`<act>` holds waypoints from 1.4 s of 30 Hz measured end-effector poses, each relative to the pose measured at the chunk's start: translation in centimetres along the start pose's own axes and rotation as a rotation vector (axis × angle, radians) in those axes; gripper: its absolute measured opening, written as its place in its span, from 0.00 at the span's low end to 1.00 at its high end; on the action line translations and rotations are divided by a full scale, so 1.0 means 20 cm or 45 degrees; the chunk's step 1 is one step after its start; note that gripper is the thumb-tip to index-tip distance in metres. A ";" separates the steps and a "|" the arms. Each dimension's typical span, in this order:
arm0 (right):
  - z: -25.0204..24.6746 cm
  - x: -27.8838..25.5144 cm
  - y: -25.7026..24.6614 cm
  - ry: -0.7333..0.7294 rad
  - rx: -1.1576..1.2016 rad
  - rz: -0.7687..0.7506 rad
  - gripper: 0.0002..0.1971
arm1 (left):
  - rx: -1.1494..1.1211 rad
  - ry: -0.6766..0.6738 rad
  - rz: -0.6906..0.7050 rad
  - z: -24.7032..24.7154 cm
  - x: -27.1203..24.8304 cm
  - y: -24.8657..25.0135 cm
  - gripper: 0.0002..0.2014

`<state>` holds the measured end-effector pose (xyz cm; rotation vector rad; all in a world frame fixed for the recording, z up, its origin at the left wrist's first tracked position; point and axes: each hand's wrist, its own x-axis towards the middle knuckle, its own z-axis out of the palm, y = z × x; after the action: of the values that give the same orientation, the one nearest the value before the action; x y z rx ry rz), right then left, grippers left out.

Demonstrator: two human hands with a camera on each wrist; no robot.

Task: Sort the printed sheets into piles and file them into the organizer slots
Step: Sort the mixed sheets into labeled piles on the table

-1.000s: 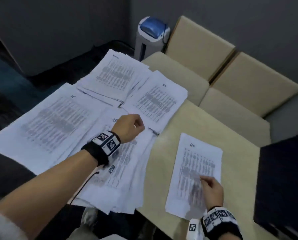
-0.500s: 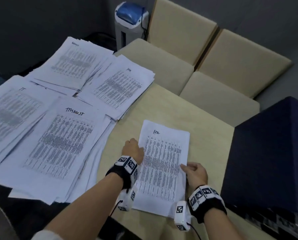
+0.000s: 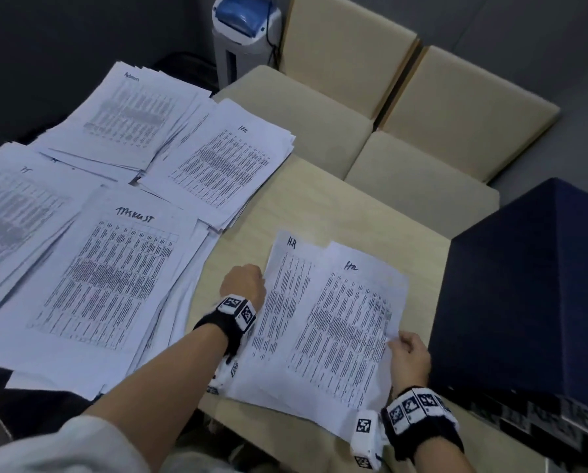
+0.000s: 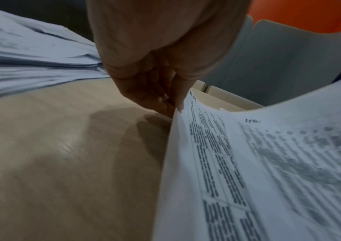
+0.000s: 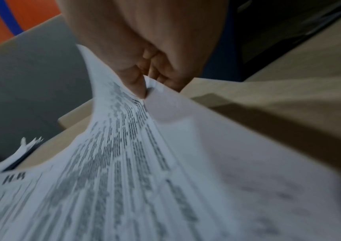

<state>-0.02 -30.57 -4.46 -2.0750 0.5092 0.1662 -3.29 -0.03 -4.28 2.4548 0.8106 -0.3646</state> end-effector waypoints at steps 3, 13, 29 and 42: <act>-0.02 -0.03 0.01 0.039 0.092 0.068 0.06 | 0.362 0.007 0.090 -0.05 -0.02 0.02 0.07; 0.06 -0.12 -0.01 -0.168 0.620 0.332 0.09 | 0.110 0.255 0.412 -0.09 -0.06 -0.04 0.07; 0.15 0.00 -0.20 -0.412 0.649 0.443 0.05 | -0.593 0.026 1.070 -0.15 -0.22 0.02 0.09; 0.15 0.04 -0.23 -0.461 0.698 0.471 0.09 | -0.789 -0.365 0.433 -0.09 -0.19 0.01 0.25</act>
<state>2.79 -26.19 -2.74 -1.3657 0.6267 0.5444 -6.02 -0.96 -1.16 1.8532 0.3075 -0.2757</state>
